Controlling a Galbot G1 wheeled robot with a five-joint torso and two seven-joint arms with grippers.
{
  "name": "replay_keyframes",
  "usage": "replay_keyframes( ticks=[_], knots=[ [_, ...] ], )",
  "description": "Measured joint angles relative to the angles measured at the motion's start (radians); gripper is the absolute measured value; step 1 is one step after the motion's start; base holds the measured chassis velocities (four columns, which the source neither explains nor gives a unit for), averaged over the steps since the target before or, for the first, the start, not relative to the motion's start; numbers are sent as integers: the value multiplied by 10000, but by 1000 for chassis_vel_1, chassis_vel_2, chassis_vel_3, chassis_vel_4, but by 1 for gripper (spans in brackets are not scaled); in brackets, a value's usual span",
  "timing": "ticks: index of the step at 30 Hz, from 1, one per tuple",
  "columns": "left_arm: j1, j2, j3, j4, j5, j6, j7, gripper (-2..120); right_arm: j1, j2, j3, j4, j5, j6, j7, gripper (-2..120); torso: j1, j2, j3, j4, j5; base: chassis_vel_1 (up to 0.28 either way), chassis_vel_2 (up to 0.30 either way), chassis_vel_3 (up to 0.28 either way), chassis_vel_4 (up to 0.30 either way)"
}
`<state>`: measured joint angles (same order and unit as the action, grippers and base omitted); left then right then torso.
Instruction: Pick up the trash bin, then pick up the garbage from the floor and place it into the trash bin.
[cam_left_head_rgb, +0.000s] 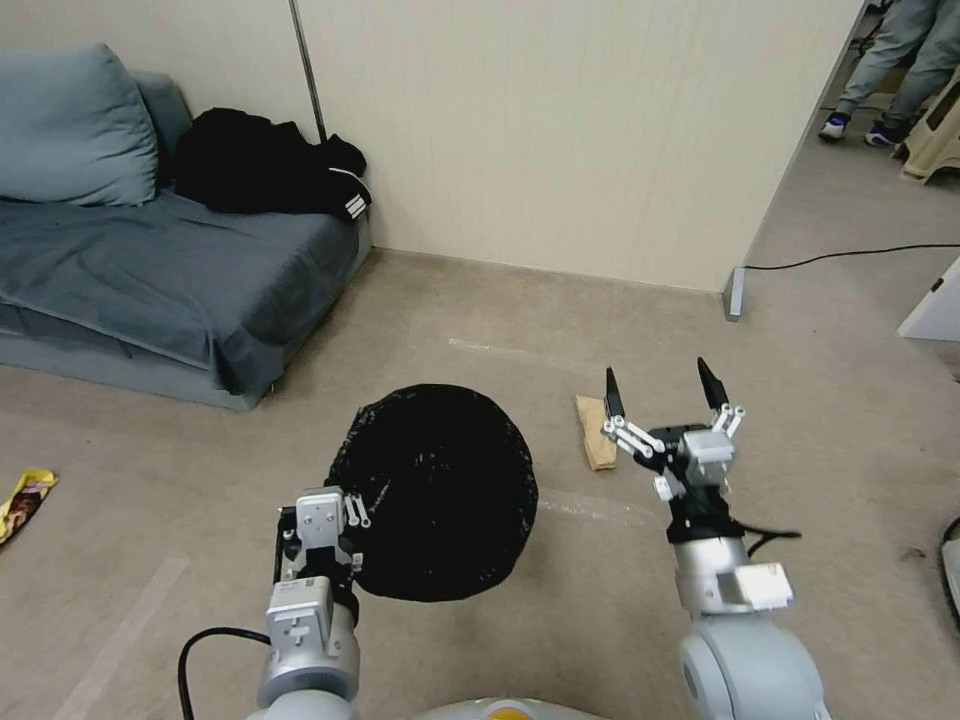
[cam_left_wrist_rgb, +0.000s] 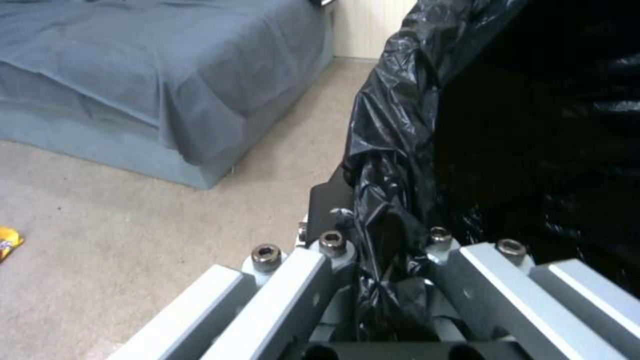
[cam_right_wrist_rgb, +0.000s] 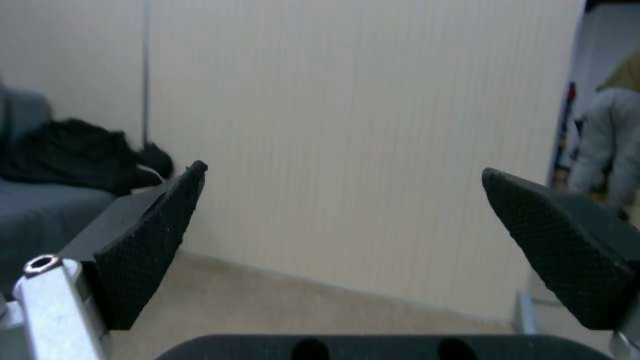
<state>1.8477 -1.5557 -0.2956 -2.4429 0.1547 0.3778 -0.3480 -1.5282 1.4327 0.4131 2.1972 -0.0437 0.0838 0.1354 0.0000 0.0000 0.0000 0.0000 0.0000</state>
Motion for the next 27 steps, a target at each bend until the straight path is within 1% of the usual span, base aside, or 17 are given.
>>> replay_keyframes(
  ticks=[1,2,3,5,6,7,9,10,13,15,18,19,21,22,24,25,27],
  knots=[
    [15,-13,1,0,22,3,5,2,156,-57,-29,-70,114,-337,88,100,0,0,0,0,0,0,0,0,0],
    [44,-56,9,0,78,1,16,2,472,-162,-91,-284,426,-899,182,100,0,0,0,0,2,0,0,0,0],
    [44,-56,9,0,78,1,16,2,472,-162,-91,-284,426,-899,182,100,0,0,0,0,2,0,0,0,0],
    [52,-113,12,0,127,-13,-9,2,738,-256,-156,-526,769,-1411,191,100,0,0,0,0,1,0,0,0,0],
    [60,-174,11,0,180,-30,-47,2,997,-365,-254,-826,1186,-1944,170,100,0,0,0,1,2,0,0,0,0],
    [60,-174,11,0,180,-30,-47,2,997,-365,-254,-826,1186,-1944,170,100,0,0,0,1,2,0,0,0,0],
    [79,-232,21,0,253,-50,-57,2,1282,-503,-368,-1234,1649,-2630,61,100,0,0,0,1,0,0,0,0,0],
    [79,-232,21,0,253,-50,-57,2,1282,-503,-368,-1234,1649,-2630,61,100,0,0,0,1,0,0,0,0,0],
    [82,-308,42,0,339,-85,-64,2,1707,-604,-495,-2053,1955,-3402,31,100,0,0,0,0,0,0,0,0,0],
    [81,-316,43,2,356,-94,-65,2,1794,-620,-515,-2219,1992,-3502,31,100,0,0,0,-1,0,0,0,0,0],
    [102,-337,60,32,423,-134,-73,2,2398,-738,-674,-3168,2460,-4058,-14,100,0,-1,0,0,1,0,0,0,0],
    [102,-337,60,32,423,-134,-73,2,2398,-738,-674,-3168,2460,-4058,-14,100,0,-1,0,0,1,0,0,0,0],
    [110,-345,74,42,451,-154,-75,2,2787,-784,-773,-3686,2756,-4307,-107,100,0,0,1,0,0,0,0,0,0],
    [110,-345,74,42,451,-154,-75,2,2787,-784,-773,-3686,2756,-4307,-107,100,0,0,1,0,0,0,0,0,0],
    [120,-349,94,55,470,-175,-76,2,3256,-790,-889,-4382,2934,-4432,-152,100,0,0,1,0,1,0,0,0,0],
    [120,-349,94,55,470,-175,-76,2,3256,-790,-889,-4382,2934,-4432,-152,100,0,0,1,0,1,0,0,0,0],
    [136,-343,107,70,473,-202,-77,2,3844,-761,-1058,-5470,3232,-4425,-293,100,1,0,1,0,0,0,0,0,0]
  ],
)
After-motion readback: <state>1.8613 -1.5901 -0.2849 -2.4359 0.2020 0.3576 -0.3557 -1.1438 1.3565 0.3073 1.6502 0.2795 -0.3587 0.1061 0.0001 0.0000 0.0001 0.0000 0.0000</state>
